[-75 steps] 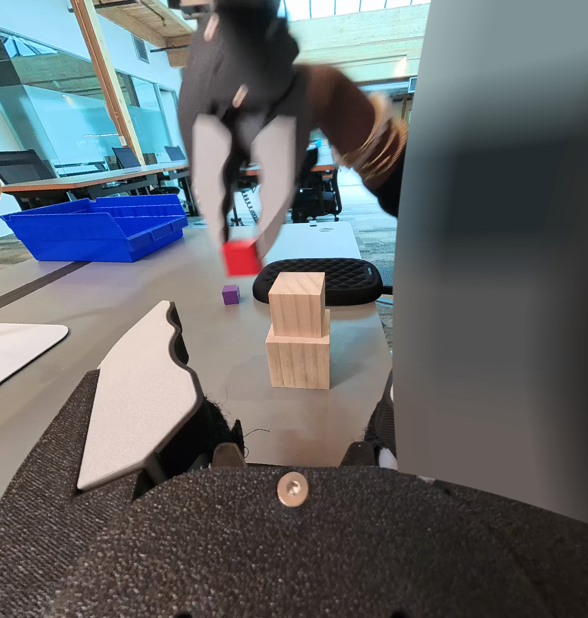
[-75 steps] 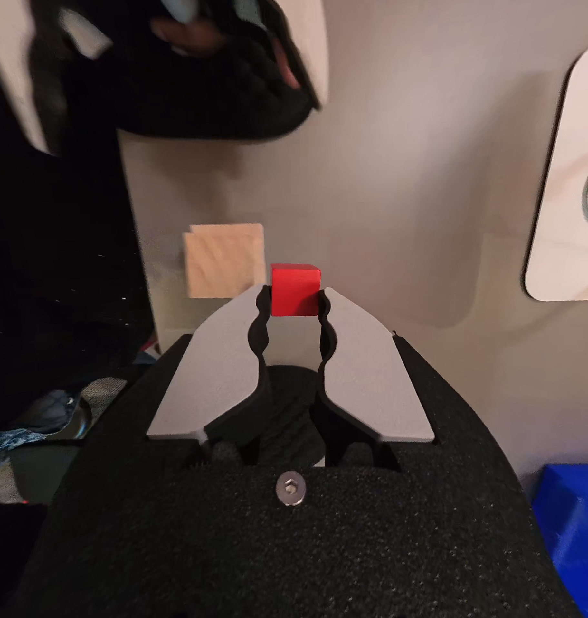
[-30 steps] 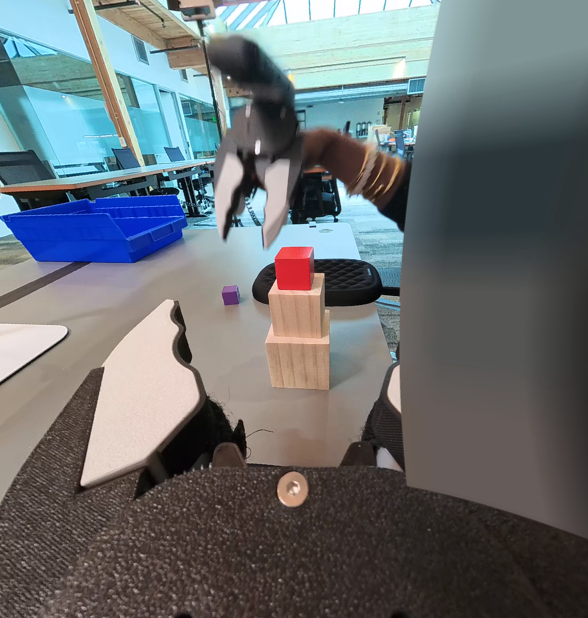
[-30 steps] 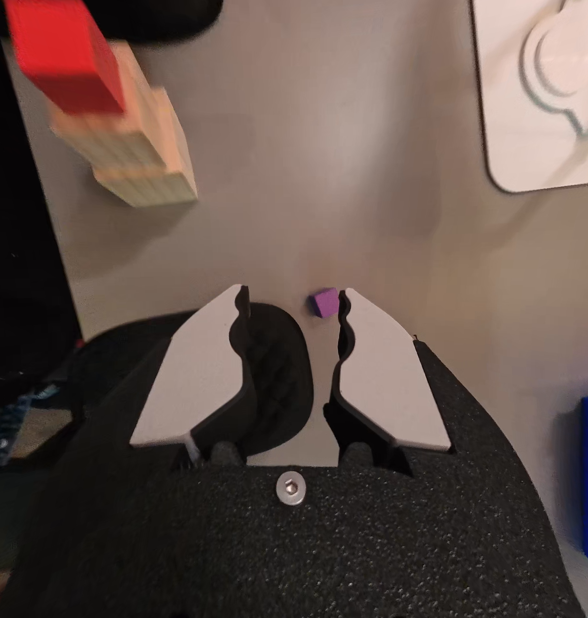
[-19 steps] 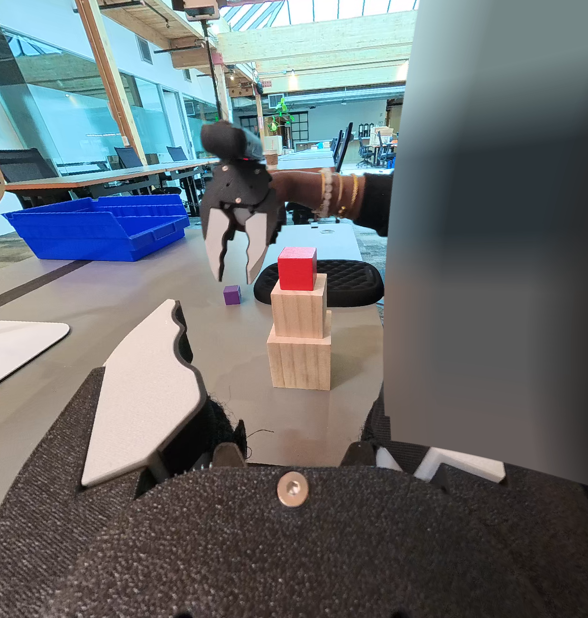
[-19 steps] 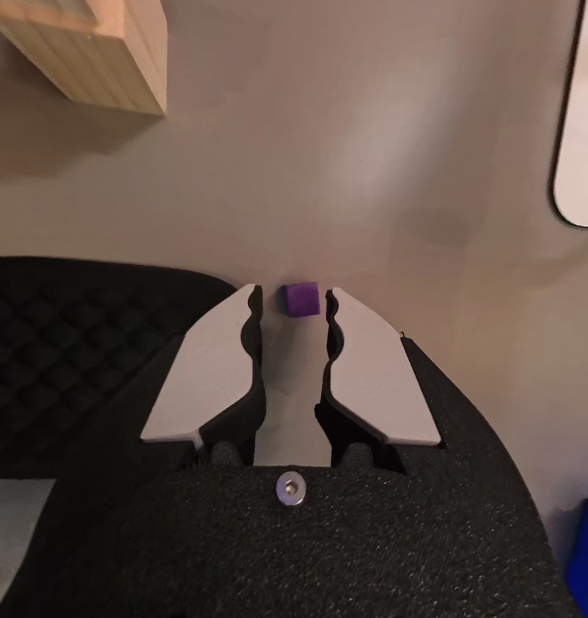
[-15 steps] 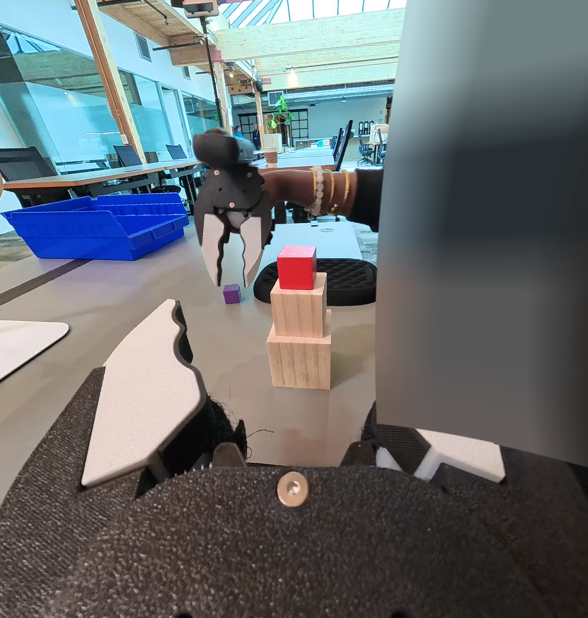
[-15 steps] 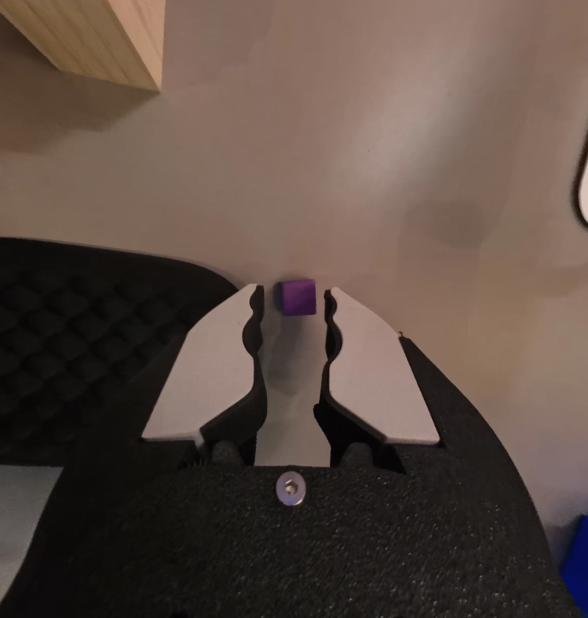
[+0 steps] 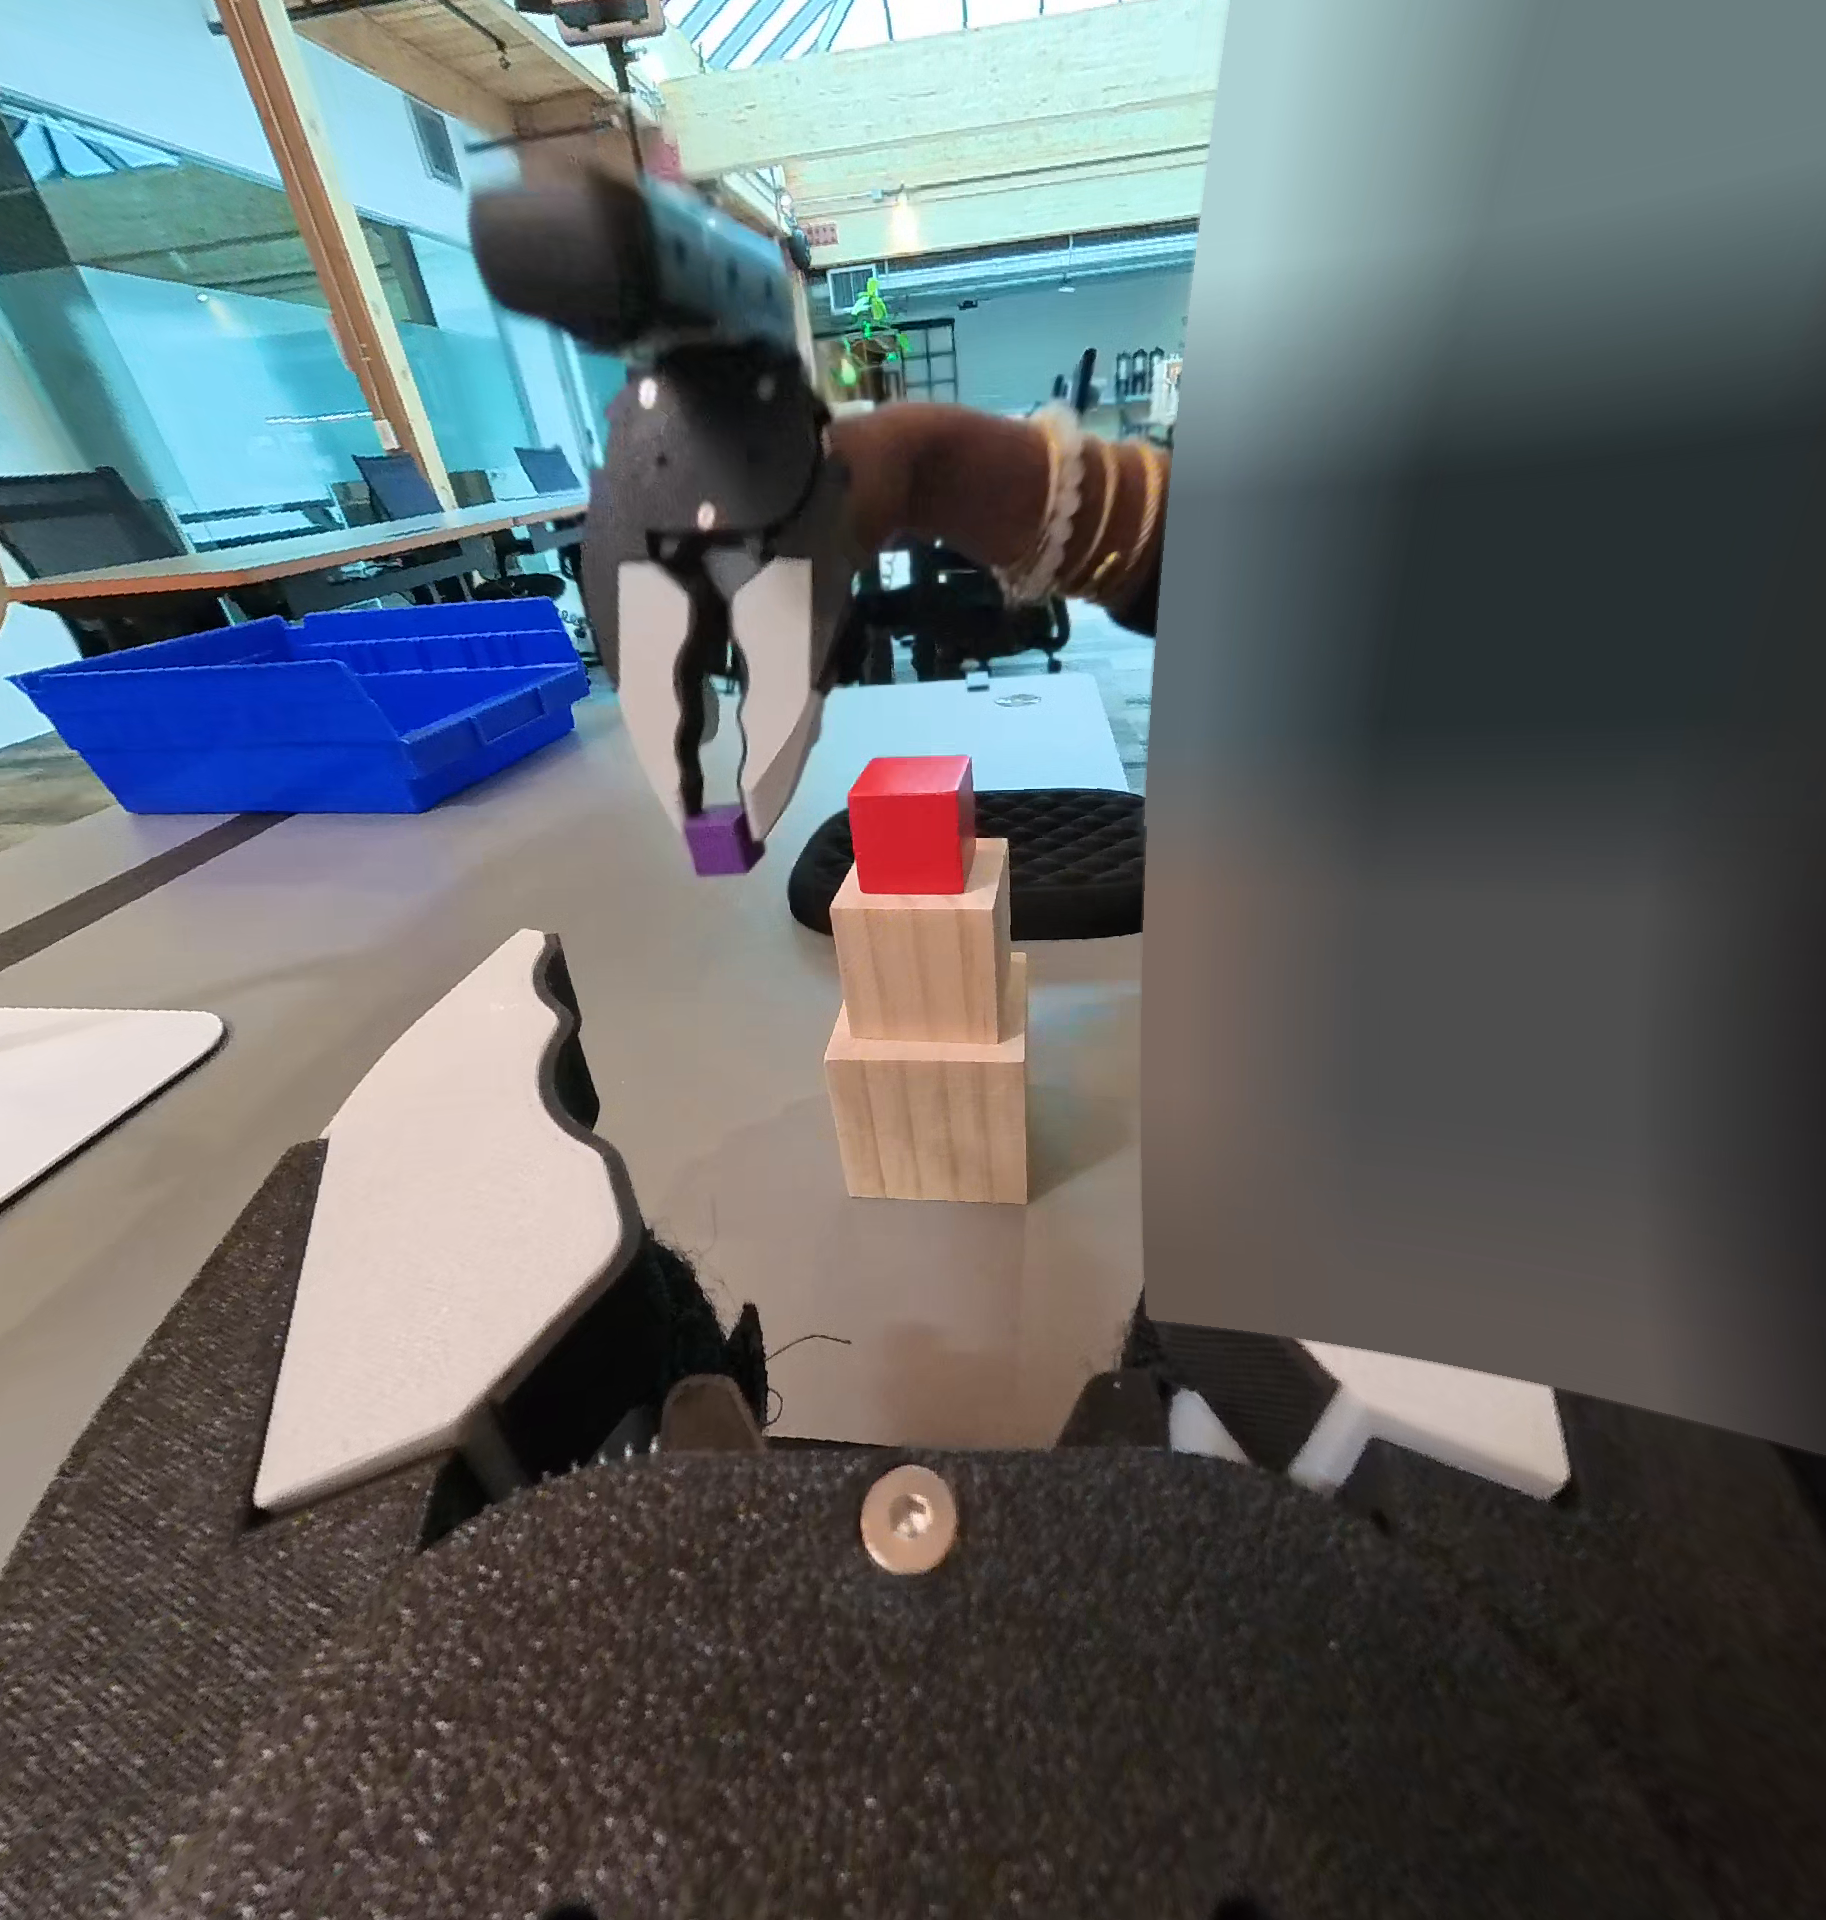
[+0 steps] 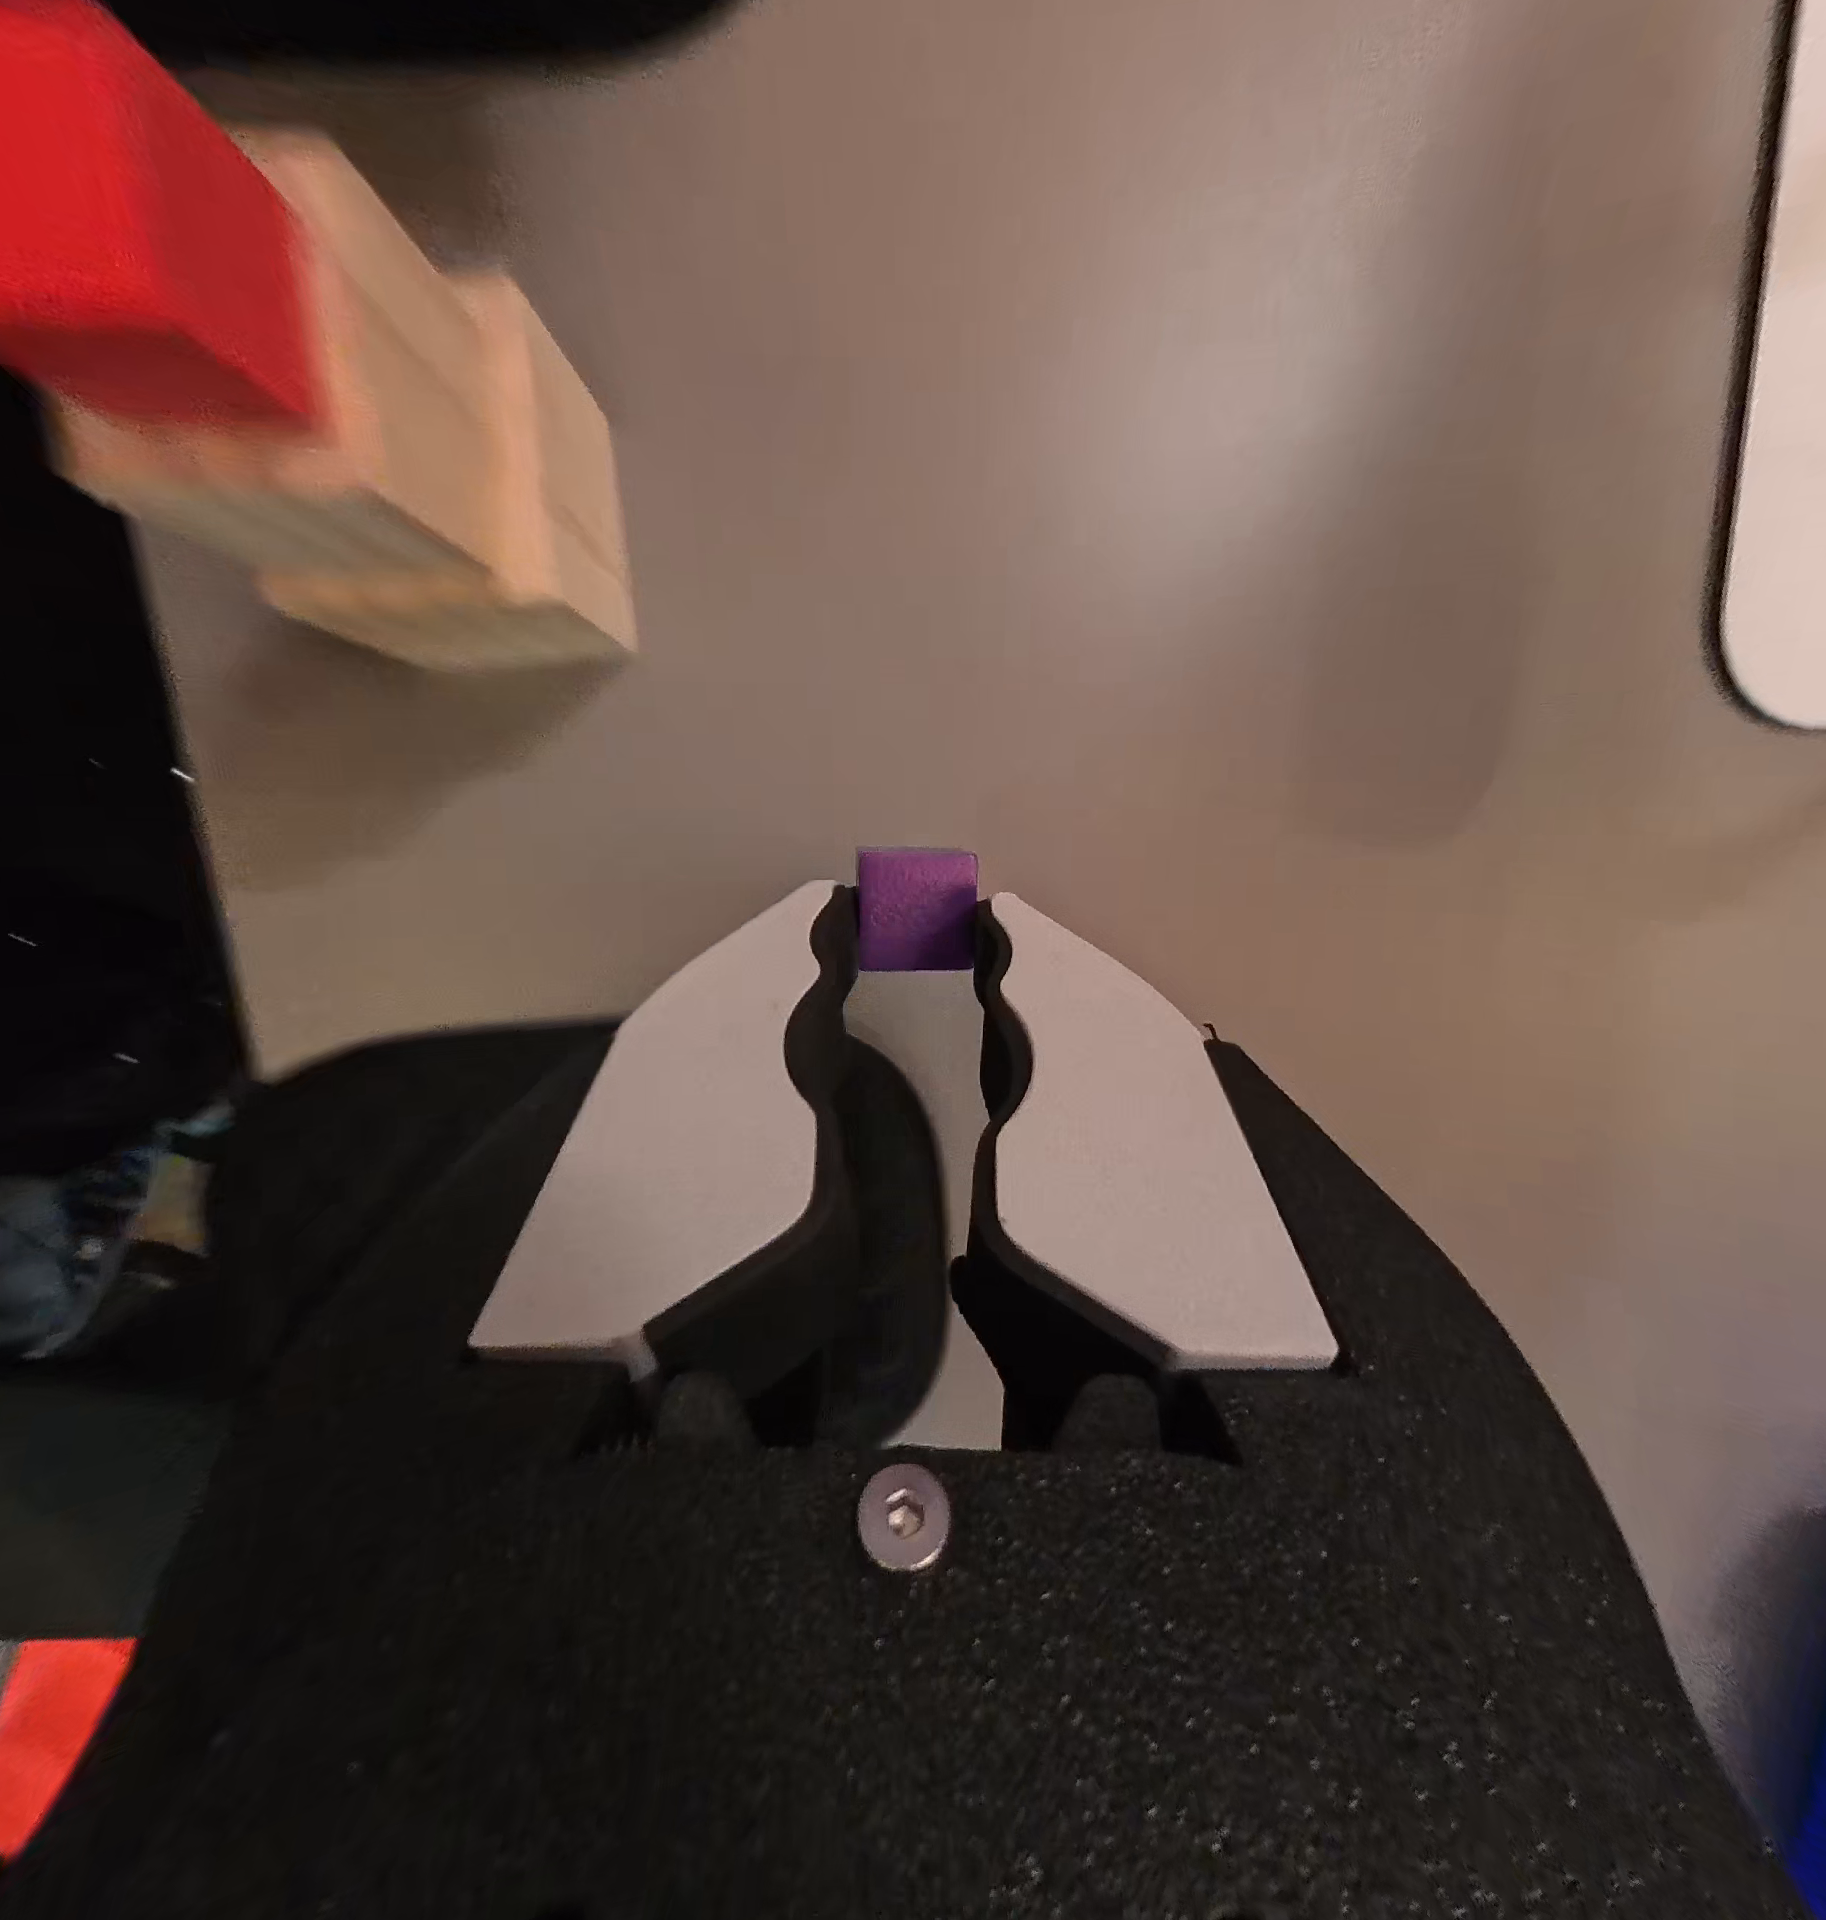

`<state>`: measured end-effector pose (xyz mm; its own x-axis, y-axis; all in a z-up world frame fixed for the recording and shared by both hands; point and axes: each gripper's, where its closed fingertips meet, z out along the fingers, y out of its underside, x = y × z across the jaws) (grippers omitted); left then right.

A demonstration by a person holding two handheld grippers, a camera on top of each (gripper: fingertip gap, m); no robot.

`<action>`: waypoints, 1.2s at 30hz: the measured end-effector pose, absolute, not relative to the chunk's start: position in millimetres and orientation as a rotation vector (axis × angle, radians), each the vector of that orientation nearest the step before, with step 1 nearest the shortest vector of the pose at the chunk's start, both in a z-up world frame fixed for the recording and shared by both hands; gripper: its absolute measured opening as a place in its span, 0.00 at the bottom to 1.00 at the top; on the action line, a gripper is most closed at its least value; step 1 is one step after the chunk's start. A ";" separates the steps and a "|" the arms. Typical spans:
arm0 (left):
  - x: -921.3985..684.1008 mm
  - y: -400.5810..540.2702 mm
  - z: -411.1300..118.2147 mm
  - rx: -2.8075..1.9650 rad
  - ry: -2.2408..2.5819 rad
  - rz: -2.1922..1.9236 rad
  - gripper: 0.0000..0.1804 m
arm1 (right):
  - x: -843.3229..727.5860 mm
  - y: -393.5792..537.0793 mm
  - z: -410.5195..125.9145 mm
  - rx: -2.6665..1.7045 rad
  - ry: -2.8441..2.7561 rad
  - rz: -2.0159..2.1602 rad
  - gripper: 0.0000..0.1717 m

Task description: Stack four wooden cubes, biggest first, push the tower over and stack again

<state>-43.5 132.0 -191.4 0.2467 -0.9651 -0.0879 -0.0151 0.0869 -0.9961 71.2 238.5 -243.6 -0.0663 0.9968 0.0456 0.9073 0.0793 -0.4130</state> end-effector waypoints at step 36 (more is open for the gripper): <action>-43.6 132.4 -191.1 -1.249 1.067 -0.947 0.66 | 0.8 145.1 -180.9 -1.913 -2.060 0.251 0.12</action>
